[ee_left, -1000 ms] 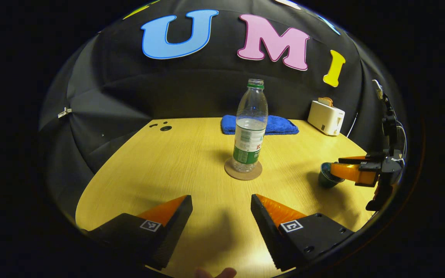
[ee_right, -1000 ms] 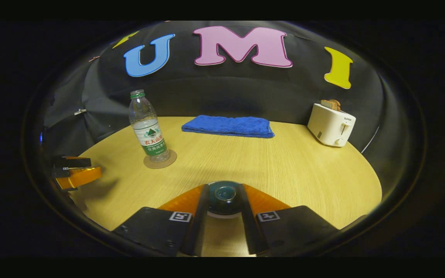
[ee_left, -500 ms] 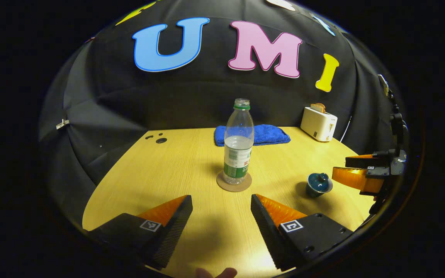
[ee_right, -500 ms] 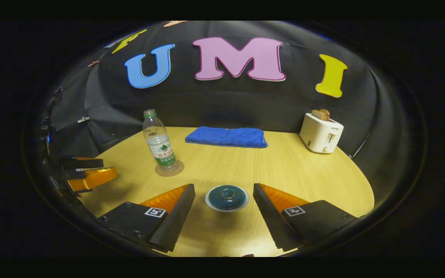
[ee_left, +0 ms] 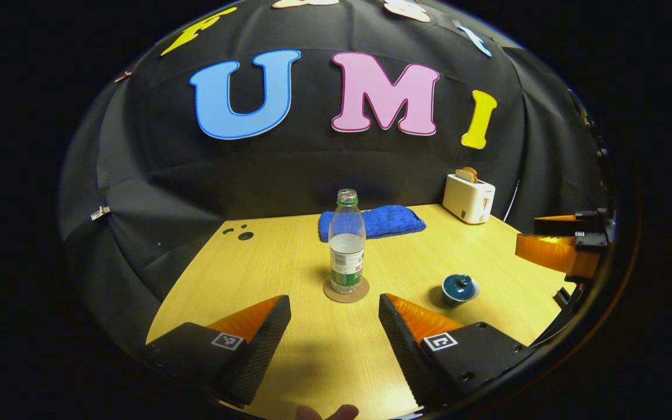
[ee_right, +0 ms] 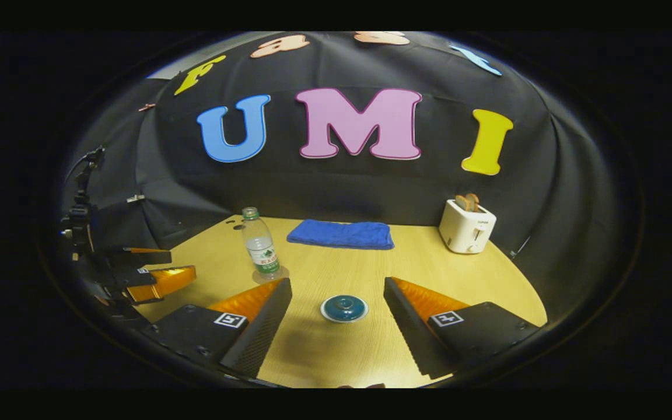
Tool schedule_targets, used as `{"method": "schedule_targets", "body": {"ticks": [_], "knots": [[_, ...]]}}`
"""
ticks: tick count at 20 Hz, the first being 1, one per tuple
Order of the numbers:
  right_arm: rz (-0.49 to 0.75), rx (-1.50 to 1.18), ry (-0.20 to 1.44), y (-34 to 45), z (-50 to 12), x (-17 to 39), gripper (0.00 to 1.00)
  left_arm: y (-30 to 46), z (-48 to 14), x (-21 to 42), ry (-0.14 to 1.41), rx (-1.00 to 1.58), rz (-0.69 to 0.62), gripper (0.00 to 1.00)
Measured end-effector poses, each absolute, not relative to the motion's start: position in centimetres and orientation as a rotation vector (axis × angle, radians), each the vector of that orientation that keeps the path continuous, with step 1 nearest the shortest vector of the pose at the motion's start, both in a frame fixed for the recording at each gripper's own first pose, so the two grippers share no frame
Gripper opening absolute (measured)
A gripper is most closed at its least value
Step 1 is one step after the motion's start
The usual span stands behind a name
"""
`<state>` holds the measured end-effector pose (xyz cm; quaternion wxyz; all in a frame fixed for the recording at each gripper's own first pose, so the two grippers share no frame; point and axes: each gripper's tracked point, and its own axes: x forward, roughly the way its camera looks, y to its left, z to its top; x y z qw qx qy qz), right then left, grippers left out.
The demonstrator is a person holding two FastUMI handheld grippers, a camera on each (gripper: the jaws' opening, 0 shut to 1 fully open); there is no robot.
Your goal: Open the teacup lid with one hand, grasp the water bottle and pour water into the teacup with the other hand; after pouring, place the water bottle on the coaster and then close the teacup lid.
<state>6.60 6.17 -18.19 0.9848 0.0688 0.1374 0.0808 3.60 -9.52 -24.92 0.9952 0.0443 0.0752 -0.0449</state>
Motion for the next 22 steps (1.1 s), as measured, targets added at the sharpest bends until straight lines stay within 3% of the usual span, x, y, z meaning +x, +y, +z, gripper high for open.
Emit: {"method": "schedule_targets", "body": {"ticks": [22], "knots": [[0.099,0.134,0.256,6.7,-15.5,0.7,0.98,-8.4,-23.7,-1.7,0.127,0.102,-0.103,0.96]]}}
